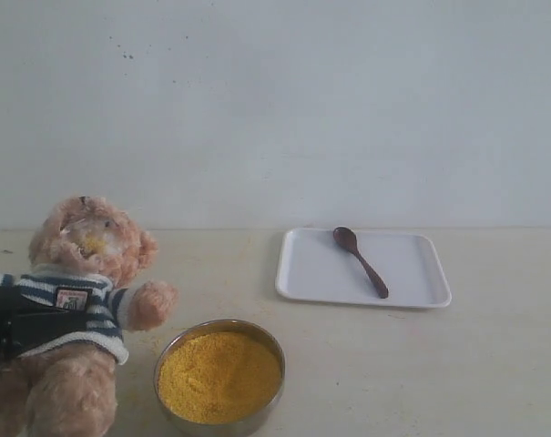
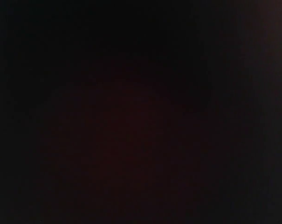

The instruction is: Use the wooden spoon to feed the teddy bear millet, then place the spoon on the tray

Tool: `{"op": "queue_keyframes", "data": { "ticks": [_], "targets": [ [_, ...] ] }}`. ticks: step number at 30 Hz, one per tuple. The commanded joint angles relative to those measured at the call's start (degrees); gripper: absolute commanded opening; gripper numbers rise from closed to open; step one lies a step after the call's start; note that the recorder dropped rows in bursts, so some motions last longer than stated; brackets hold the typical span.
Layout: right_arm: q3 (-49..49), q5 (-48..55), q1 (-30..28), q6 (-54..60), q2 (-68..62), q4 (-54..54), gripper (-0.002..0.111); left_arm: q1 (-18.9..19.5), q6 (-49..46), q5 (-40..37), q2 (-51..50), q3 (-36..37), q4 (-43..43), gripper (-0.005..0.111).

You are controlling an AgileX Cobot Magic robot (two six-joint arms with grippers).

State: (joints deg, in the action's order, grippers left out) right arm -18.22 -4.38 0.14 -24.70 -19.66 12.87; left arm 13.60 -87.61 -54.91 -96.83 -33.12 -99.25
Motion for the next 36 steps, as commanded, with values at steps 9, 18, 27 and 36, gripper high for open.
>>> {"op": "queue_keyframes", "data": {
  "ticks": [9, 18, 27, 36],
  "targets": [
    [9.06, 16.99, -0.14, -8.31, -2.84, -2.23, 0.0, -0.18, -1.98, -1.92, 0.12, -0.26, -0.7, 0.004],
    [9.06, 16.99, -0.14, -8.31, -2.84, -2.23, 0.0, -0.18, -1.98, -3.11, 0.12, -0.26, -0.39, 0.004],
    [18.22, -7.2, -0.14, 14.28, -1.46, -0.95, 0.0, -0.18, -2.82, -2.68, 0.12, -0.26, -0.7, 0.004],
    [18.22, 12.01, -0.14, 16.14, 11.07, 9.66, 0.0, -0.18, -3.84, -1.63, 0.12, -0.26, -0.7, 0.004]
  ]
}}
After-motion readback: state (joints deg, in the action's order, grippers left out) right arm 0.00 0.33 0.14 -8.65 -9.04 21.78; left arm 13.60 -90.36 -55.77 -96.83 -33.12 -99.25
